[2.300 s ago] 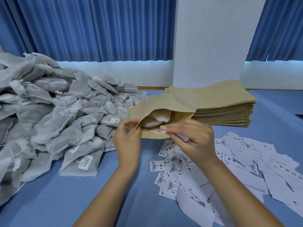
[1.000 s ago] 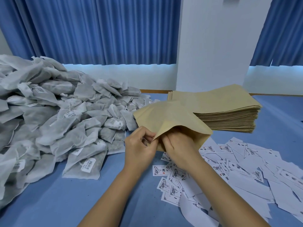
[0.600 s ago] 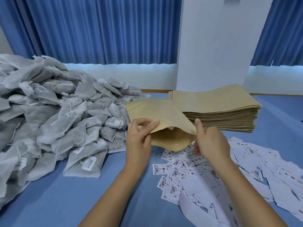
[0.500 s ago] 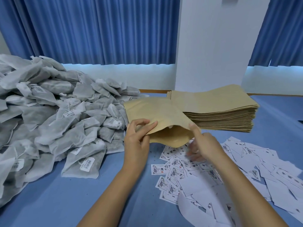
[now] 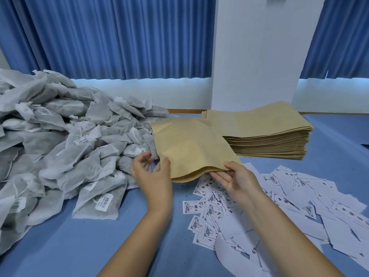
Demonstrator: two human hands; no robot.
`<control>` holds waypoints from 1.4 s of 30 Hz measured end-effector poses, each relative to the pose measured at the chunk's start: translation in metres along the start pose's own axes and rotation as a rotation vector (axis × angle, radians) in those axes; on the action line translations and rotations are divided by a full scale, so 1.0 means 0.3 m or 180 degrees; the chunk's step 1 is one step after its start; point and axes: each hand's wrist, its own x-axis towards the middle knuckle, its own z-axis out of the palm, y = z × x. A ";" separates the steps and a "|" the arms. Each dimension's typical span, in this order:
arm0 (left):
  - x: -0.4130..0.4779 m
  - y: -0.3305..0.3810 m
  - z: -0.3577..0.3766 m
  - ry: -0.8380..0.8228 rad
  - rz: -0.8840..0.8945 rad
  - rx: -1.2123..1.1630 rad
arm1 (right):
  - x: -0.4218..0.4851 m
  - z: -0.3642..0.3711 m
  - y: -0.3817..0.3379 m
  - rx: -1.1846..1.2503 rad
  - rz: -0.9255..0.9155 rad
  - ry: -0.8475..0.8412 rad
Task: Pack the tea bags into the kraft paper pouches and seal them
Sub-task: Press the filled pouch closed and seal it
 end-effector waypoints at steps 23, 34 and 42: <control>-0.164 -0.072 0.056 -0.0884 -0.2039 -0.1940 | 0.015 0.022 0.061 -0.0252 -0.1057 0.0557; -0.118 -0.081 0.050 -0.1195 -0.2690 -0.1445 | 0.022 0.002 0.040 -0.0423 -0.0810 0.0452; -0.104 -0.100 0.043 -0.0988 -0.2767 -0.1341 | 0.048 -0.019 0.043 -0.0580 -0.0652 0.0536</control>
